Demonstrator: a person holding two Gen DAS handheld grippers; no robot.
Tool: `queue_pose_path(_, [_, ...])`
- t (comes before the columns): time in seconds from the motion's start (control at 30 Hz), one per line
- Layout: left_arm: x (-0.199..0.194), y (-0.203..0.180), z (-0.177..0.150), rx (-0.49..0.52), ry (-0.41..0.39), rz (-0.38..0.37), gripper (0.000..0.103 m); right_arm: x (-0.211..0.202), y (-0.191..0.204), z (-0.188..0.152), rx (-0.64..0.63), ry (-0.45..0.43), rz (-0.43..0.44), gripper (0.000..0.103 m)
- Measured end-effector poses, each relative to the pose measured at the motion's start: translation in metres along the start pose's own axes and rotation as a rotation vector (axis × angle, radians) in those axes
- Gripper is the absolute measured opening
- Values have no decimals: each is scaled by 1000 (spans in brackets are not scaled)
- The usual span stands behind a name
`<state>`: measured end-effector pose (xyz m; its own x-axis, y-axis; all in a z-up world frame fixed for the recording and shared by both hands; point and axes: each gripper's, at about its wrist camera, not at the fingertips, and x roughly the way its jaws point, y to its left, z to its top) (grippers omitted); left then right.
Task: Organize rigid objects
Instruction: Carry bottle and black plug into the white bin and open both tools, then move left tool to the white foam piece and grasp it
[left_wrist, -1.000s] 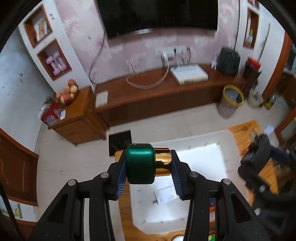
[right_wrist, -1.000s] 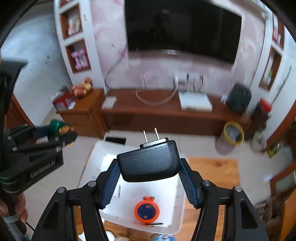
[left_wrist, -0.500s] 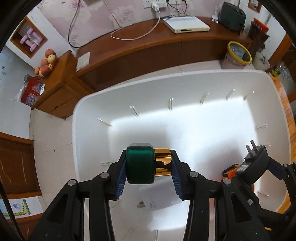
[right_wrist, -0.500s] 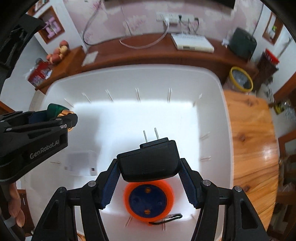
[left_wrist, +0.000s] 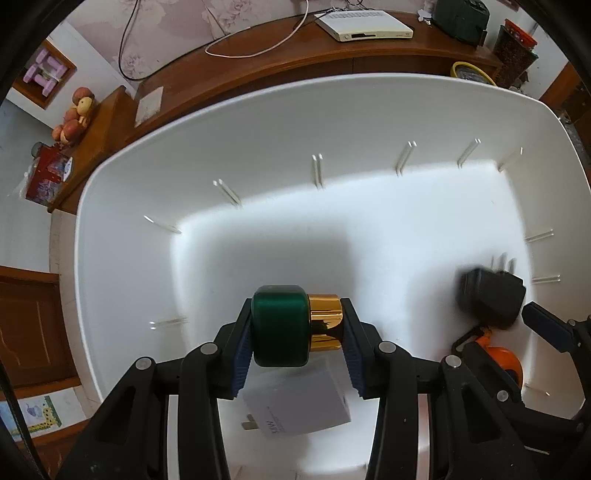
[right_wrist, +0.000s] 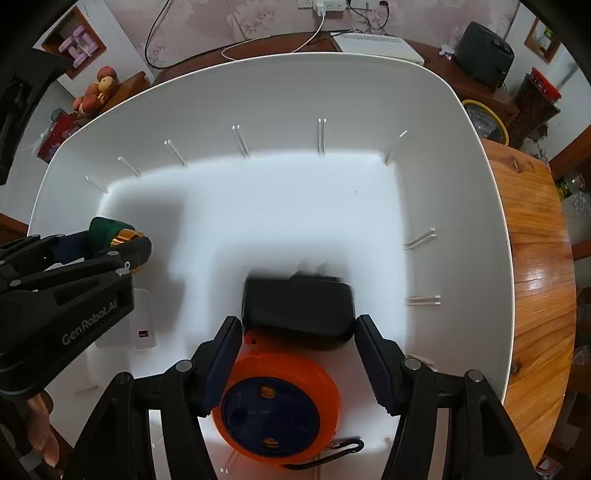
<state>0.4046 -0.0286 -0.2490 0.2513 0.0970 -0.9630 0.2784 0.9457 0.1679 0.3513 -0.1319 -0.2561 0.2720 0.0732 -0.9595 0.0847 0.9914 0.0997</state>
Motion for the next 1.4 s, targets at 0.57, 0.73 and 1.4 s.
queue_pose_path(0.57, [-59,-1,-32,-2,-115,-47,90,-34,1,-32,-25,-84,100,80])
queue_pose_path(0.73, [-89,10,-42,-28,-188,-46,89,-62,0,-49,-45,-141,118,80])
queue_pose_path(1.4, [-215,12,-160,-115,-337,-102,89,-189,-6,-139,-150,-348,82,80])
